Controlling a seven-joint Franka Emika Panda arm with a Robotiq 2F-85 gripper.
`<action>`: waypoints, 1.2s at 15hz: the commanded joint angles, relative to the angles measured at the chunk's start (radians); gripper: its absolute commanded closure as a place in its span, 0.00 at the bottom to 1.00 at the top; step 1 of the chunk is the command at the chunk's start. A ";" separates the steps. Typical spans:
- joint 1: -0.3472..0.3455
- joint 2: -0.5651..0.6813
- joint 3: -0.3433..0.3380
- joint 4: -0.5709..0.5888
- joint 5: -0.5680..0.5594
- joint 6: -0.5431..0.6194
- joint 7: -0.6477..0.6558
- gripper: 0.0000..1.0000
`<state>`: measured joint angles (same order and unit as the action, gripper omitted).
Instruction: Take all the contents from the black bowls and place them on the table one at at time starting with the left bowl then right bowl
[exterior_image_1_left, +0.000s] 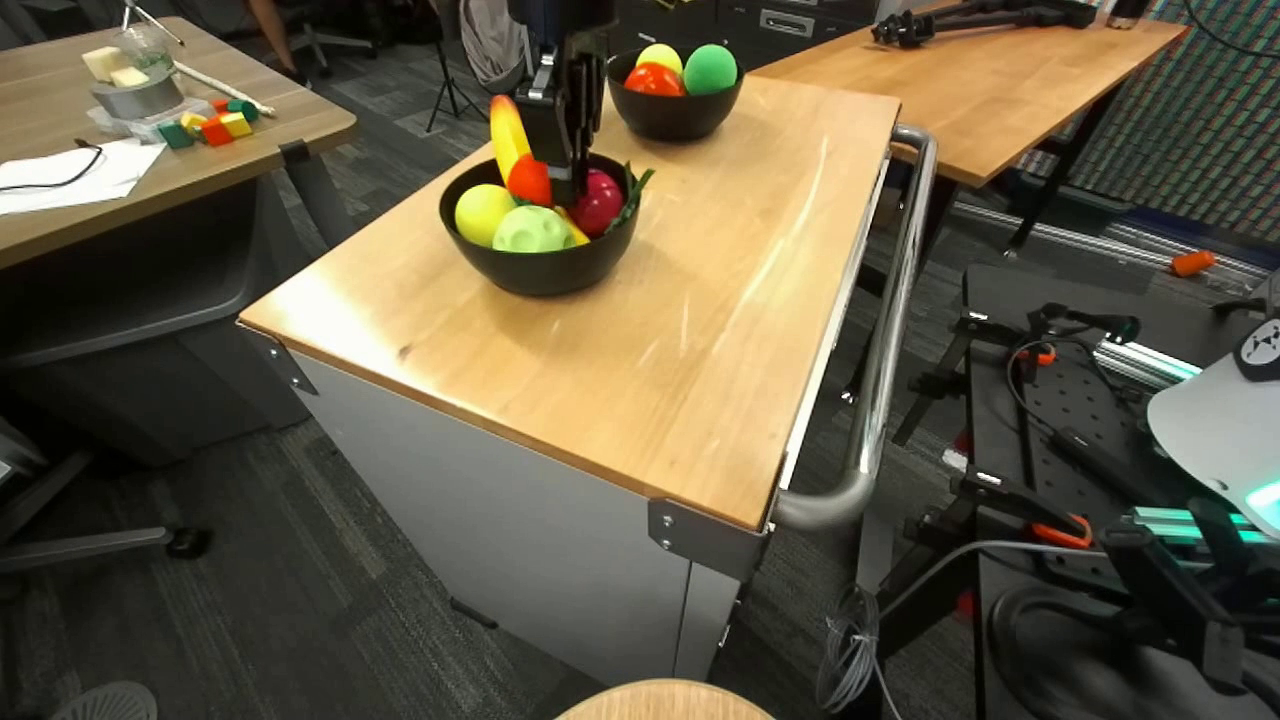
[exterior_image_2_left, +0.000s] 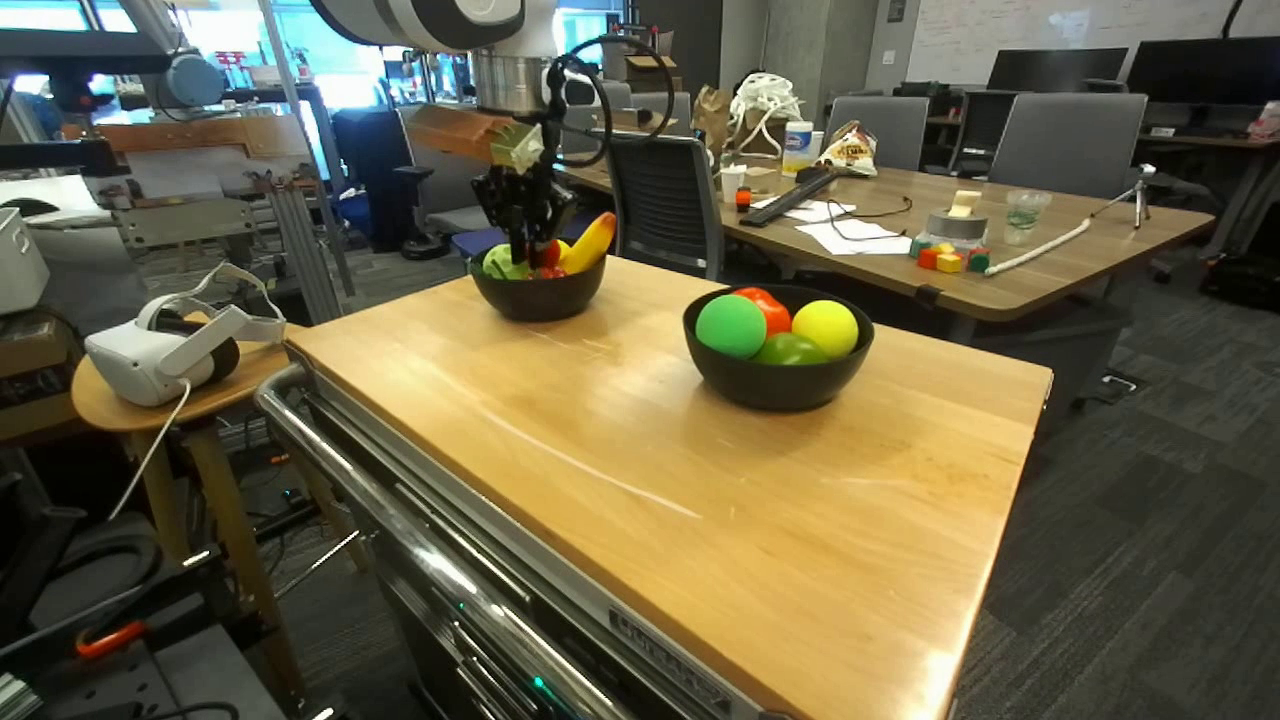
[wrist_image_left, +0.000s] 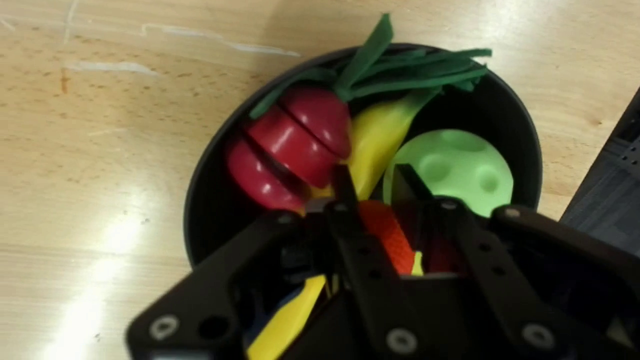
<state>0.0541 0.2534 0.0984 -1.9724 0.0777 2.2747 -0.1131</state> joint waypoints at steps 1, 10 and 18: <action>0.000 0.018 -0.009 0.054 -0.016 -0.025 -0.001 0.52; -0.016 0.021 -0.002 0.110 0.034 -0.037 -0.021 0.00; -0.014 0.087 -0.004 0.124 0.037 -0.071 -0.007 0.28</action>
<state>0.0402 0.3117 0.0934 -1.8856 0.1046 2.2382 -0.1135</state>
